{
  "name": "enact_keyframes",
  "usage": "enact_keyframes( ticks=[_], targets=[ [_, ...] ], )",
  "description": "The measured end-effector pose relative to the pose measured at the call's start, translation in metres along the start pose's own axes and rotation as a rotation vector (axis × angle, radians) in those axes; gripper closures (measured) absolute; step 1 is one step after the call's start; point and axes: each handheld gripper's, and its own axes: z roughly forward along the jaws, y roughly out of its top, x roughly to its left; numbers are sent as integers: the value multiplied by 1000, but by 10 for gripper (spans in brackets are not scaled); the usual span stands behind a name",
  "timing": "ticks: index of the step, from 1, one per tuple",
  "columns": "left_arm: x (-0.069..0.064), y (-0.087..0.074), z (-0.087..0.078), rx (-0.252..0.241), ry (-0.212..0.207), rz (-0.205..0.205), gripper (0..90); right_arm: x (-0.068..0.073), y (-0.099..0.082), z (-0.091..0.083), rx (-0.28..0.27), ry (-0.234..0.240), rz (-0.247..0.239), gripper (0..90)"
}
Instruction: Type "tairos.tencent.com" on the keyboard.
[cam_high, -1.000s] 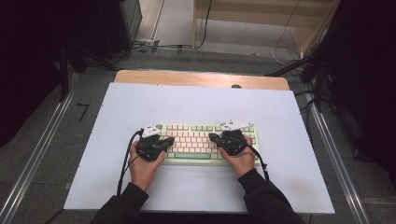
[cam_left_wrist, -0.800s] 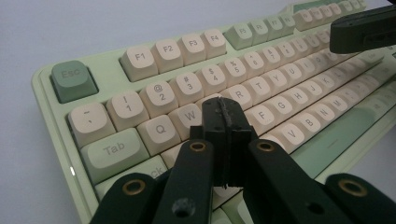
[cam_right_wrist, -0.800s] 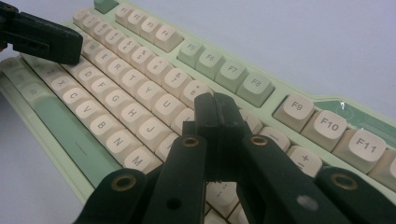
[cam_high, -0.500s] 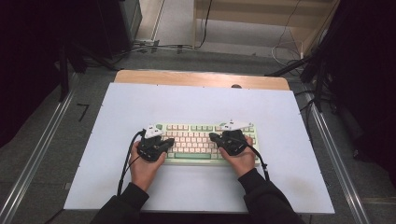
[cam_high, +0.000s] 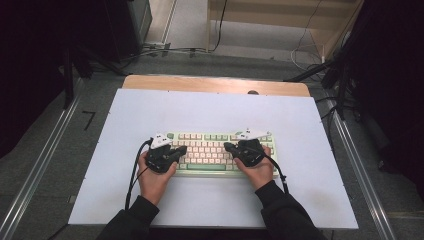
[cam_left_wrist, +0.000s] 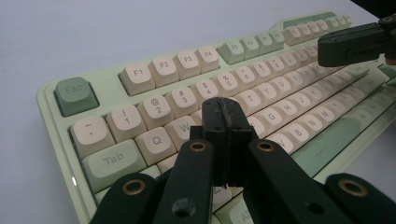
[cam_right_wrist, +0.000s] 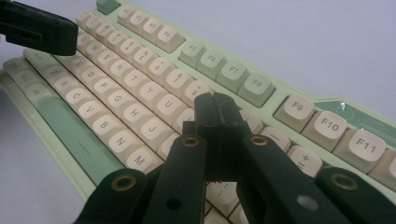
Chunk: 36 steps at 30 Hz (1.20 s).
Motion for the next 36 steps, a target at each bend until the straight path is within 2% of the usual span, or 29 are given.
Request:
enact_keyframes(
  ticks=[15, 36],
  targets=[
    [2, 0, -1, -4, 9, -1, 900, 0, -2, -8, 2, 7, -3, 883],
    [4, 0, -1, -4, 10, -5, 900, 1, -15, -16, 56, 25, -5, 883]
  ],
)
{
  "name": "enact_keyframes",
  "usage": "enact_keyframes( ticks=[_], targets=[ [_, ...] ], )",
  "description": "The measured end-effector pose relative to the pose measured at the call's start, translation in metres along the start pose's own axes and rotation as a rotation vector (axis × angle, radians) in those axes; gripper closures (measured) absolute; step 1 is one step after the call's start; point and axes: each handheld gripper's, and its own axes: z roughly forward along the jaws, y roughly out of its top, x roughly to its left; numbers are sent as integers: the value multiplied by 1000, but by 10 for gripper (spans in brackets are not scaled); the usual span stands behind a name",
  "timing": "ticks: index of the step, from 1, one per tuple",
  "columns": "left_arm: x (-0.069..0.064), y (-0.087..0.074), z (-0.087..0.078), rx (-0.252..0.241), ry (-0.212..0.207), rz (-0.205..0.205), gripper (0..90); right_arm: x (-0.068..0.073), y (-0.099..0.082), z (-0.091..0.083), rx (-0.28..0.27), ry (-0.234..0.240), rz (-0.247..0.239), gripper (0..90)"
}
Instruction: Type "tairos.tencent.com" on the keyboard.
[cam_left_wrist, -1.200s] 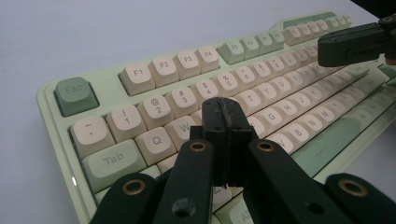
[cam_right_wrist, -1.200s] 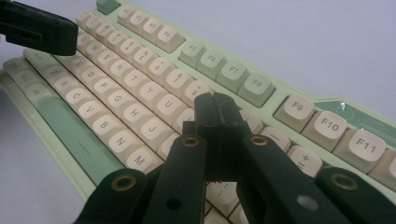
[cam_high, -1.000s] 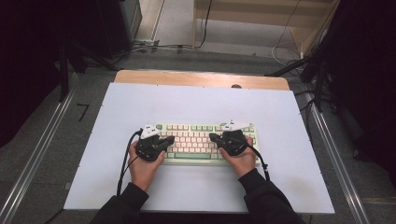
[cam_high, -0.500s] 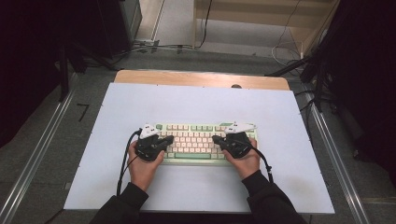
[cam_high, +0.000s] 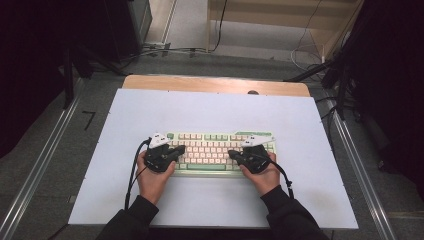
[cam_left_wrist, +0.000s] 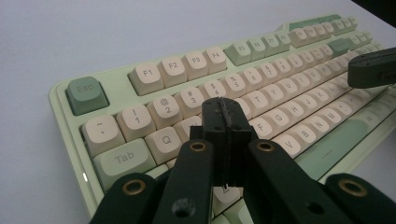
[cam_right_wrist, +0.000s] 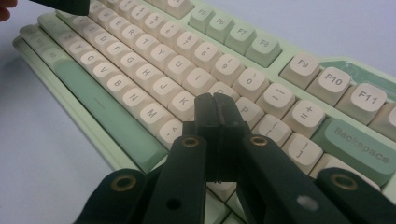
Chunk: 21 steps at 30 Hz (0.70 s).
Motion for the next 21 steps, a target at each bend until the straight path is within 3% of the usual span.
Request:
enact_keyframes(
  ticks=[13, 17, 21],
  targets=[
    [0, 0, 0, -1, 1, 1, 900, 5, -5, 0, 21, 17, -11, 883],
    [0, 0, 0, -1, -1, -1, 900, 6, -7, 4, 51, 16, -14, 883],
    [0, 0, 0, -1, 0, 0, 900, 4, -5, 1, 32, 23, -8, 883]
  ],
)
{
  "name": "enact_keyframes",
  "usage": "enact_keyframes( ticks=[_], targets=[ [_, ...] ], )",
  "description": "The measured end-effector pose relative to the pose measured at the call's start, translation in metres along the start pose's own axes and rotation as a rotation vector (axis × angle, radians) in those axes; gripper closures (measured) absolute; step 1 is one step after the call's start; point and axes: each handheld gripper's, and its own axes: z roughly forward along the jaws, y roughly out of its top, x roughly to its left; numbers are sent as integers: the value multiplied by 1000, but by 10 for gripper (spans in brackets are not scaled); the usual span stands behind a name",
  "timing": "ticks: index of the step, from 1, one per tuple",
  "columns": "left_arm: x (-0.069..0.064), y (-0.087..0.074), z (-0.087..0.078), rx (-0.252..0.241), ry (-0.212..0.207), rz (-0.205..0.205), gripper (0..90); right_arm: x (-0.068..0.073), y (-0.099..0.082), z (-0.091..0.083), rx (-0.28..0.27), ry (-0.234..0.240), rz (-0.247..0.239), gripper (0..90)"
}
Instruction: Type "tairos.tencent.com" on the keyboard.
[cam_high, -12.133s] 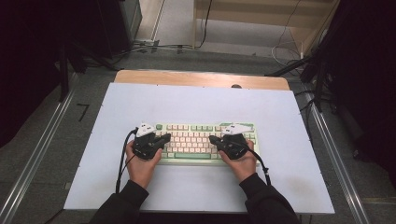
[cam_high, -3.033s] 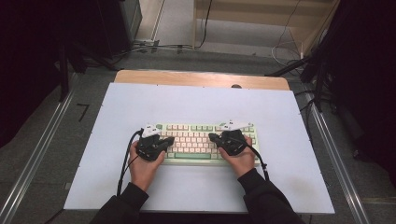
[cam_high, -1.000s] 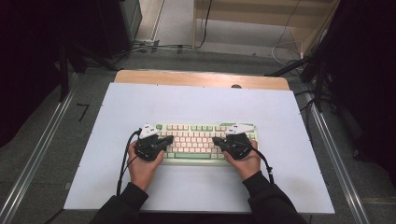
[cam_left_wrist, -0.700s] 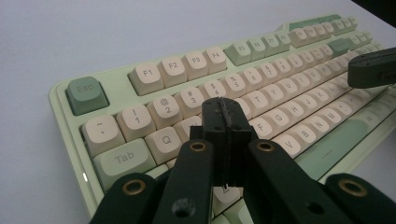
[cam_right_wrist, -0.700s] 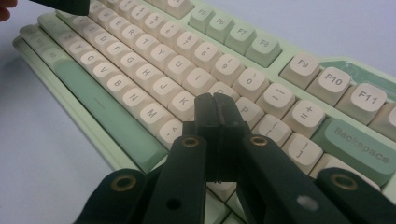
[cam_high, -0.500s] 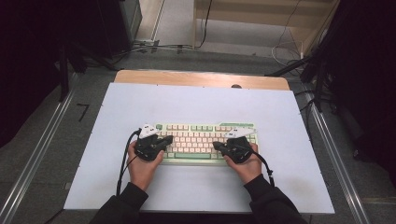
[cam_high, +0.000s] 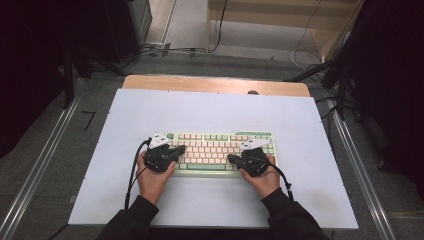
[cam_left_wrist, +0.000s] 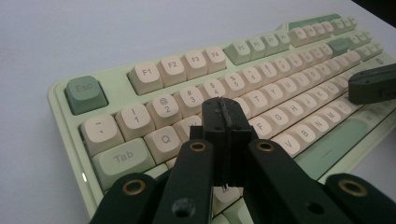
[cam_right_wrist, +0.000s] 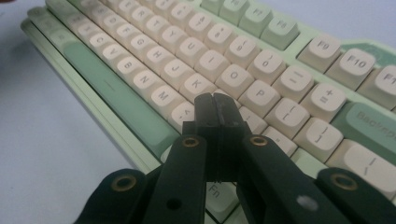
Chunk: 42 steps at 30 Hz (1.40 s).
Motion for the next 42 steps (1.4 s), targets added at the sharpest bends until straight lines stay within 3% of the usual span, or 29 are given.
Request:
enact_keyframes(
  ticks=[14, 42],
  targets=[
    [-2, 0, 0, 0, -15, -3, 900, 0, 3, -4, -40, -17, -2, 883],
    [-6, 0, 0, 3, -24, 1, 900, 0, 8, -4, -60, -16, 0, 883]
  ],
)
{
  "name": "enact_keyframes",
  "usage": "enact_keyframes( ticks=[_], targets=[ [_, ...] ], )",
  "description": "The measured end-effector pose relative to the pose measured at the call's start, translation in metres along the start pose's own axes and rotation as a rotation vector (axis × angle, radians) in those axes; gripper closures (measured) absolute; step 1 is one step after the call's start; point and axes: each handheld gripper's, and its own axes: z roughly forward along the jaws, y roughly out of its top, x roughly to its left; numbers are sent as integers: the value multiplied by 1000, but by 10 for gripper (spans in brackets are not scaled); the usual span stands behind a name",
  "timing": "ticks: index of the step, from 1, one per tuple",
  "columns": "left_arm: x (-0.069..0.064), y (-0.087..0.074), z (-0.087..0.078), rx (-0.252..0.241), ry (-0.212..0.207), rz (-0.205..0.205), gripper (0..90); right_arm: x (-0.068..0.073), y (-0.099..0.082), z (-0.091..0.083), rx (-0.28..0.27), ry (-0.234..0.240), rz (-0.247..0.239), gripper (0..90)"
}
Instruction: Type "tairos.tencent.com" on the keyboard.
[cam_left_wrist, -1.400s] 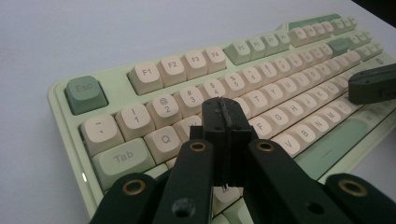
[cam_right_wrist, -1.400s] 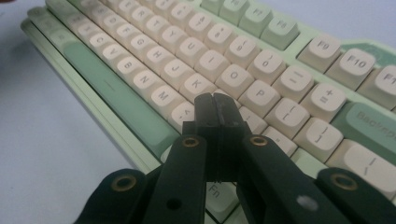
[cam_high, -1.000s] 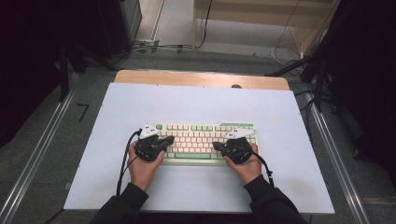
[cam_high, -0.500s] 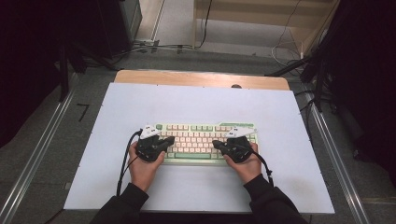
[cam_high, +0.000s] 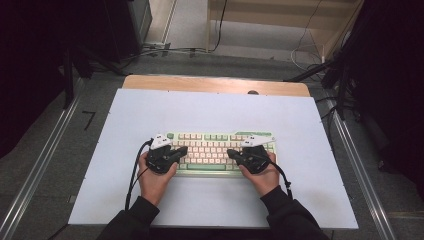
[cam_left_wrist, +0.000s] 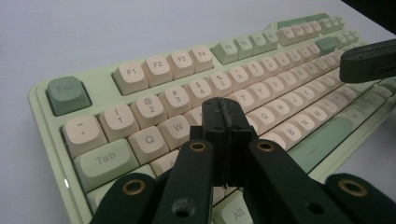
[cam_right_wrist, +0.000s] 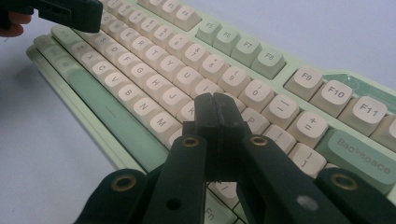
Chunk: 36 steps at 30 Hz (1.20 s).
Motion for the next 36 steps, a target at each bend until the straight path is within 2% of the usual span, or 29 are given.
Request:
enact_keyframes(
  ticks=[36],
  targets=[
    [-9, 1, 2, 2, -31, 15, 900, -1, 3, 1, -9, -5, 3, 883]
  ],
)
